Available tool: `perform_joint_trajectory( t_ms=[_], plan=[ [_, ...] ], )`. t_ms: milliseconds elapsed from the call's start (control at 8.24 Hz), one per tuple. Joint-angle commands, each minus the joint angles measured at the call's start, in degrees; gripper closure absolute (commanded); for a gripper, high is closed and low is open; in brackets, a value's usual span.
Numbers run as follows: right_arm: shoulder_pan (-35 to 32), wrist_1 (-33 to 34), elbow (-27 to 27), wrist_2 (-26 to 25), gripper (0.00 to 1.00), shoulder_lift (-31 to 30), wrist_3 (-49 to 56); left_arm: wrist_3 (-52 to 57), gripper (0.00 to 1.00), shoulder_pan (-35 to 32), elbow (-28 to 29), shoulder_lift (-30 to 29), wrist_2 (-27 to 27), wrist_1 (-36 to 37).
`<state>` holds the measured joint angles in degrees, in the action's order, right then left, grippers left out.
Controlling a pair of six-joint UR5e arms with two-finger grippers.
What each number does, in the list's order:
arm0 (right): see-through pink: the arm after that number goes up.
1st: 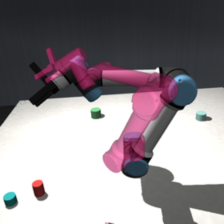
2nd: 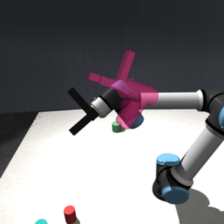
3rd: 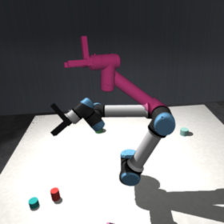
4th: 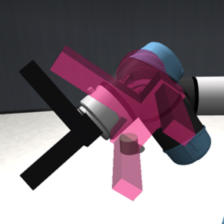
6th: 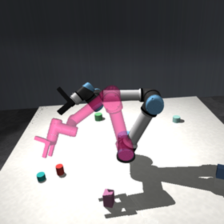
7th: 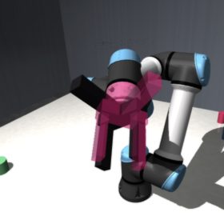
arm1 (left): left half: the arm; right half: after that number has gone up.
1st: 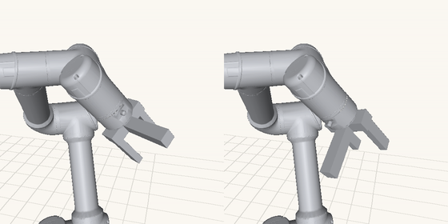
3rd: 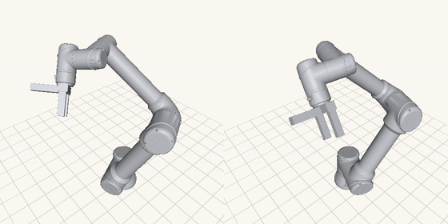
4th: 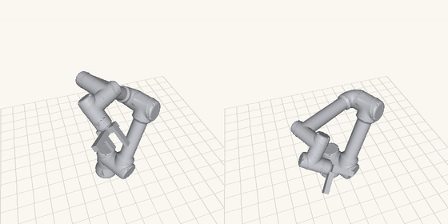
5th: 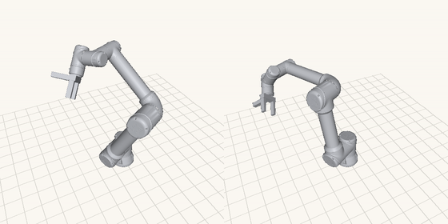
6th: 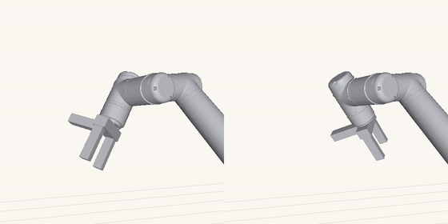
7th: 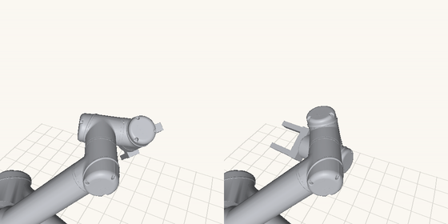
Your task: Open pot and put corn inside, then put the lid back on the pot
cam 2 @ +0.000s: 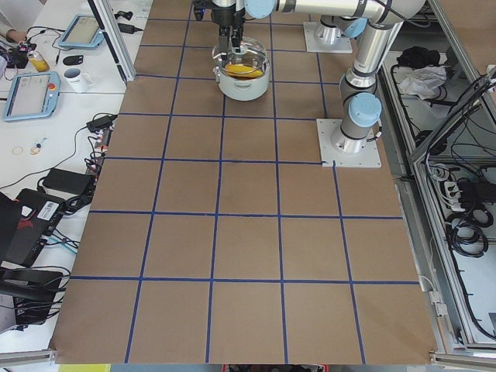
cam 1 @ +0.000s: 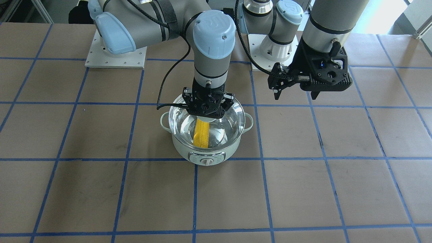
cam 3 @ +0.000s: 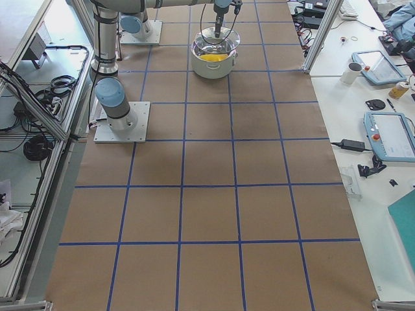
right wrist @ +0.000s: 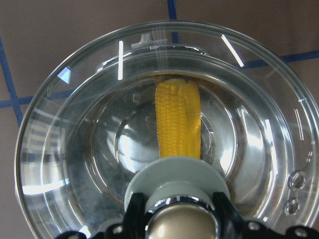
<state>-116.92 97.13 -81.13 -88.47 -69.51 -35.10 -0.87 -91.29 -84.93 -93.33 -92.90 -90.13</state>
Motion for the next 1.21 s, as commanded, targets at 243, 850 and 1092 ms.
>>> perform_joint_trajectory(
  t_ms=[243,850,1092],
  plan=[
    [0.0,4.1,-3.6,0.8,0.87,-0.2,-0.8,0.4,0.00,0.0,-1.0,0.6,-0.1,-0.4],
    [0.0,4.7,-3.8,0.9,0.86,-0.2,-0.1,0.4,0.00,0.0,-1.1,1.1,-0.1,-0.9],
    [0.0,4.7,-3.9,0.8,0.86,-0.2,-0.1,0.4,0.00,0.0,-1.0,0.9,-0.1,-0.8]
  ],
)
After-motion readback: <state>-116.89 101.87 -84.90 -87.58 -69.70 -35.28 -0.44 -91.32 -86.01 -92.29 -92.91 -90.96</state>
